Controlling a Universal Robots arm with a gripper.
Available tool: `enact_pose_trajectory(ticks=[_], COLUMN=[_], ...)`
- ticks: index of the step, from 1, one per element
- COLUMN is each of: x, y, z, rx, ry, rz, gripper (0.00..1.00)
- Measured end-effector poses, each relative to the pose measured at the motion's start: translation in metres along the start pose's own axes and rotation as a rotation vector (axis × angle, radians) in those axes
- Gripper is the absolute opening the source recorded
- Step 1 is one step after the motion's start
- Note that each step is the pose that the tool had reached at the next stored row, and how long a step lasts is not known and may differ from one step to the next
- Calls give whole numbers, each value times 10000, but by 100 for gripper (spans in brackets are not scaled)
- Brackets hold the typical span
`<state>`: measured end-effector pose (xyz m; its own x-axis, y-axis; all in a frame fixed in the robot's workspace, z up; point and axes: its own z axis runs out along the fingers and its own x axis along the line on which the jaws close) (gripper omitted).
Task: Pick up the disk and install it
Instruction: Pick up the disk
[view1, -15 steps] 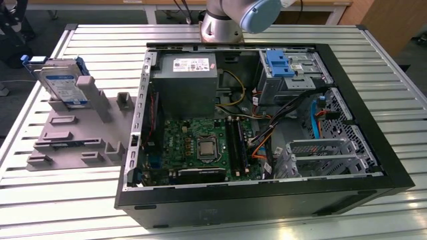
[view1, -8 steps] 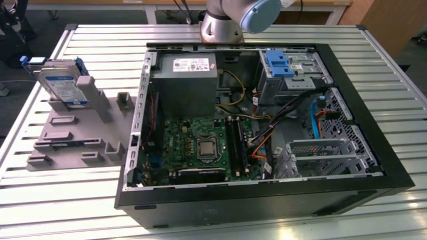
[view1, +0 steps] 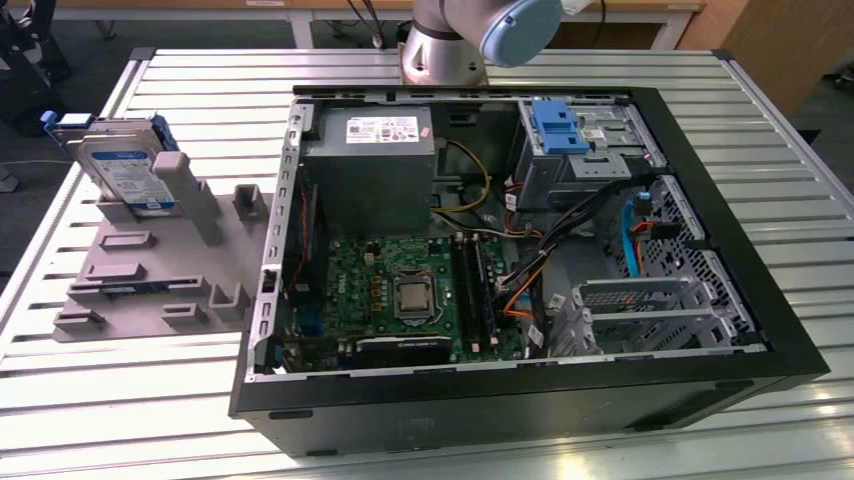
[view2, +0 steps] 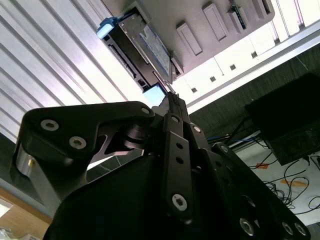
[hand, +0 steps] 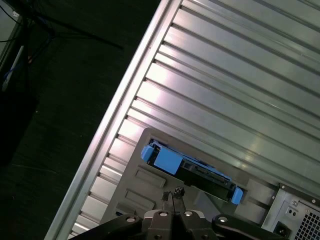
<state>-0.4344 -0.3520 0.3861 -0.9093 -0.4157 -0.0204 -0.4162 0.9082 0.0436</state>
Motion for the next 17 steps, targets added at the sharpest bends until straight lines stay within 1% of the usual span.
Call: enact_pose_trajectory(ticks=[6, 8, 17], x=[1, 1, 1], y=[0, 1, 0], z=[0, 0, 9], rx=[0, -3, -35], ry=[0, 7, 74], rz=[-14, -136, -1712], gripper=[11, 11, 11])
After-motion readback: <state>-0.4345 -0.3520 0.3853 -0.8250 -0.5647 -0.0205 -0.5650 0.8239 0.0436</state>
